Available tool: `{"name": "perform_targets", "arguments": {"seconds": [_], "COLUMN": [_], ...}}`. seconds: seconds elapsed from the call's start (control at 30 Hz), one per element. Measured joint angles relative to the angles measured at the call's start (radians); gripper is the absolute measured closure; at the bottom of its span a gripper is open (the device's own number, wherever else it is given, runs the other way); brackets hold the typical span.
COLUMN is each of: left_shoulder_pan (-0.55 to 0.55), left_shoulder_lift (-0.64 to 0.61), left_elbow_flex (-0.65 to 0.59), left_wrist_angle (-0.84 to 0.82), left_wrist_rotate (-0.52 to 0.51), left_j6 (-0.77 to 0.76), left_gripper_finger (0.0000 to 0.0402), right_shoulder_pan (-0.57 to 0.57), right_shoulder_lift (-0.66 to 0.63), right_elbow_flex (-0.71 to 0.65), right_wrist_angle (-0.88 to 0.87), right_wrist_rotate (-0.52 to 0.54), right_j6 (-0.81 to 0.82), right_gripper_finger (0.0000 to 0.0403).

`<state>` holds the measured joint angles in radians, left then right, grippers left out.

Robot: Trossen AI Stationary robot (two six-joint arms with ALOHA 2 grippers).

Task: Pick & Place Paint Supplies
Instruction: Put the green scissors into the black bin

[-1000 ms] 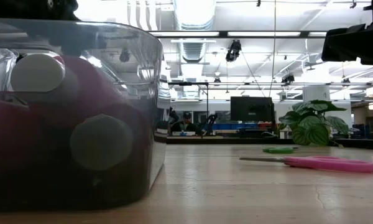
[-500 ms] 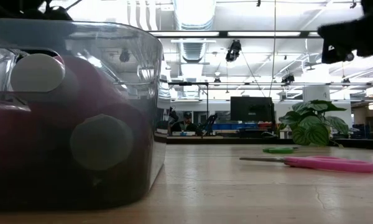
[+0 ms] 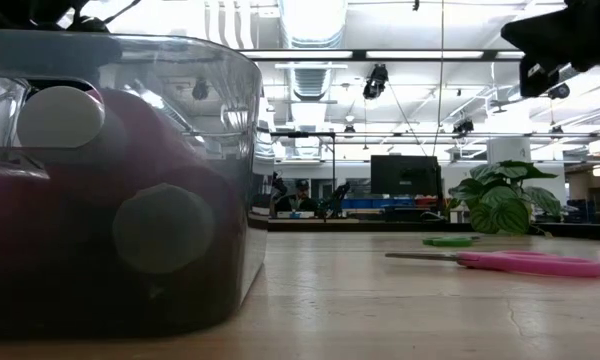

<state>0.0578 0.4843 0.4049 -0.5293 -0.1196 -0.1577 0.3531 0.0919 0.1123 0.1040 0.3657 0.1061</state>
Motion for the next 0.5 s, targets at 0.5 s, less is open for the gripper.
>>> {"name": "perform_targets", "arguments": {"seconds": [0.5], "left_shoulder_pan": [0.0], "left_shoulder_lift": [0.0], "left_elbow_flex": [0.0], "left_wrist_angle": [0.0], "left_wrist_rotate": [0.0], "left_j6": [0.0], "left_gripper_finger": [0.0279], "right_shoulder_pan": [-0.047], "right_shoulder_lift": [0.585], "right_elbow_flex": [0.631], "right_wrist_angle": [-0.735], "right_wrist_rotate": [0.085], "right_j6": [0.119], "right_gripper_finger": [0.0388]}}
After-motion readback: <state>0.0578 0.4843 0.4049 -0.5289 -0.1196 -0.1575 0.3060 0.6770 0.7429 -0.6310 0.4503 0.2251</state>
